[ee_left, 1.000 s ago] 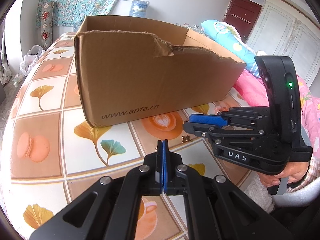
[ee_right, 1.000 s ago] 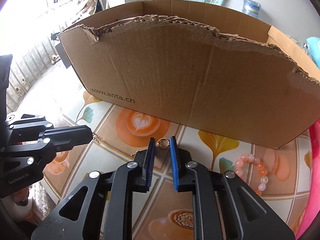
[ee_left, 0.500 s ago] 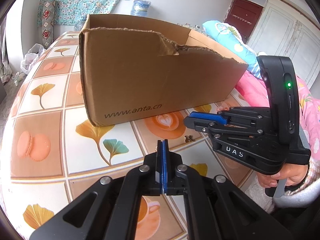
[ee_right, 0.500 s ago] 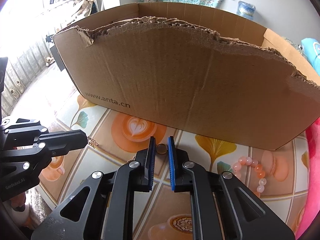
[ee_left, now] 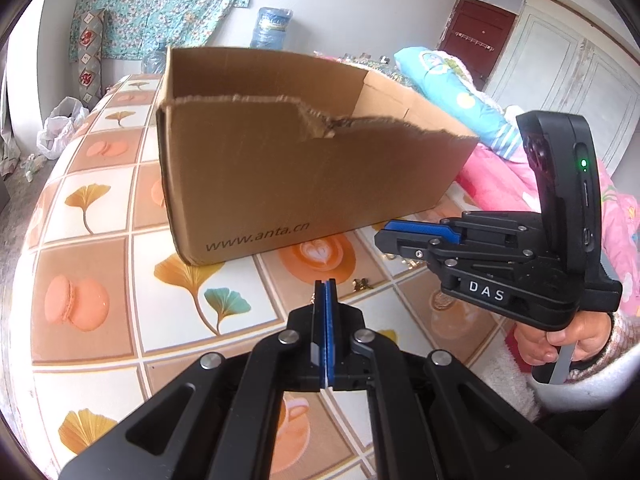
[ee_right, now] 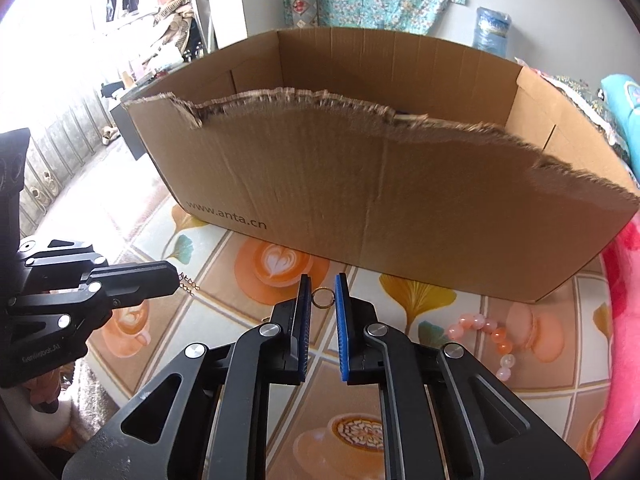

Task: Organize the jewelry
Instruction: 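Lift the gold piece with the left tool and carry it over the box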

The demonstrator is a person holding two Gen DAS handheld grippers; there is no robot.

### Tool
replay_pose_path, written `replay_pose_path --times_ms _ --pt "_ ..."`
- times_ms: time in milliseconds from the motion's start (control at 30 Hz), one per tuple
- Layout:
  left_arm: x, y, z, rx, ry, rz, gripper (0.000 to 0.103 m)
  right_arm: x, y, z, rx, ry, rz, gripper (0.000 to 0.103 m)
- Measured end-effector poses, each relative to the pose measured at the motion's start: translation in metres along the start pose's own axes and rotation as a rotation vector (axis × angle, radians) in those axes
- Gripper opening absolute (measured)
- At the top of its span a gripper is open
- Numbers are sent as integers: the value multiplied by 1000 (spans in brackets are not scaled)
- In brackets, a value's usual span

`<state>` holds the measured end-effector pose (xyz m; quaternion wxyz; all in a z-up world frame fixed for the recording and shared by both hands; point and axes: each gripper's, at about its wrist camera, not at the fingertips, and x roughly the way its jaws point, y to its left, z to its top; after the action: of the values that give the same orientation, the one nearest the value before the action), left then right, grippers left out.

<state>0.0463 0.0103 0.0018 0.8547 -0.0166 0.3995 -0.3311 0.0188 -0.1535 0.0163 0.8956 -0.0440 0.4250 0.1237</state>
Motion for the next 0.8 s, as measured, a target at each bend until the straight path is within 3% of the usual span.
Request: replay_pose_path --times_ms 200,433,600,733,800 --pt "-34 -12 24 34 -62 -76 0 -41 -11 11 6 -64 57 10" --pt "-73 -27 67 89 -147 -186 0 -93 -36 47 25 -182 119 10" --pt "-84 -31 99 105 -177 -237 0 -105 -55 71 44 -228 174 10" --pt "-68 -27 129 79 -144 -237 0 -93 -78 91 70 -184 192 10" --pt "-52 -25 141 67 -104 -224 0 -73 -93 106 100 -109 215 10"
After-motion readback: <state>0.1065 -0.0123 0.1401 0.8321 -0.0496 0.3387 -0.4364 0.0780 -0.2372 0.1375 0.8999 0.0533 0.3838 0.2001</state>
